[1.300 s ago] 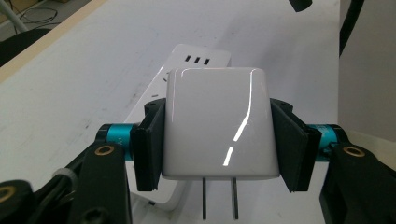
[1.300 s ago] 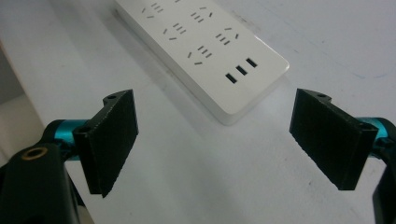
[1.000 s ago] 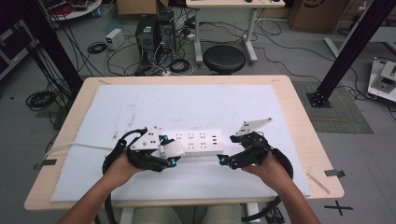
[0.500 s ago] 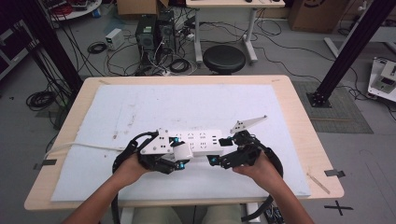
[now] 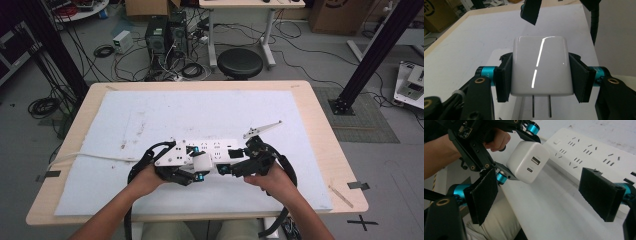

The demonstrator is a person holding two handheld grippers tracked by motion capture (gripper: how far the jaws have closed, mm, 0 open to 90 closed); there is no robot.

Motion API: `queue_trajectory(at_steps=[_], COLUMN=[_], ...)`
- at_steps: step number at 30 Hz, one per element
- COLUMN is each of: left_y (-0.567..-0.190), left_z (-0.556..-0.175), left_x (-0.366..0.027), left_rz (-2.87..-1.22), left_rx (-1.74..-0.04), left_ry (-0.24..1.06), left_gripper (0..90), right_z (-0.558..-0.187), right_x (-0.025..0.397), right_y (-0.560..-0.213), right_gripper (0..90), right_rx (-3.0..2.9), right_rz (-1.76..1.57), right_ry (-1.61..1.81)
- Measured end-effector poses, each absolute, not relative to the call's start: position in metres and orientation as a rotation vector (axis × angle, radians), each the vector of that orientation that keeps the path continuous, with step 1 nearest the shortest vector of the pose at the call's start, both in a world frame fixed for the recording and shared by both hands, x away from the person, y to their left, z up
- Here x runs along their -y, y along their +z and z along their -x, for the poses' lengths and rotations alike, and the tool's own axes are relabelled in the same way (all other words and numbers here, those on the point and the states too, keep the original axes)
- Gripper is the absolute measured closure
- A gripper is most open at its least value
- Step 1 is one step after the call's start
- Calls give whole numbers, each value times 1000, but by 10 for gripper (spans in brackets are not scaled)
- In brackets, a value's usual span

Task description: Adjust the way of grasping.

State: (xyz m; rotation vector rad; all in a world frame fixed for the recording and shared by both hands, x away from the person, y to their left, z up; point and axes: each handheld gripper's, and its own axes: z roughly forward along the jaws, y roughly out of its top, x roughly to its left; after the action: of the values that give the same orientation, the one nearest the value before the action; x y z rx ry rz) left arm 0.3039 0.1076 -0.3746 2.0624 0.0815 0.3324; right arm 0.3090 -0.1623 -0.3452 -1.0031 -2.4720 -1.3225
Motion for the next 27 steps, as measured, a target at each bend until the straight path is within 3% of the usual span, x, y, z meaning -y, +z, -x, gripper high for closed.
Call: queue_trajectory(at_steps=[27], left_y=[-372], left_z=[-301], left_x=[-94], left_rz=[-2035], left_rx=[-30], left_ry=[338], left_gripper=[424], right_z=[-324], right_x=[149], right_y=[-357], right_gripper=[174], right_rx=[2253], right_rz=[1094], right_ry=[-1235])
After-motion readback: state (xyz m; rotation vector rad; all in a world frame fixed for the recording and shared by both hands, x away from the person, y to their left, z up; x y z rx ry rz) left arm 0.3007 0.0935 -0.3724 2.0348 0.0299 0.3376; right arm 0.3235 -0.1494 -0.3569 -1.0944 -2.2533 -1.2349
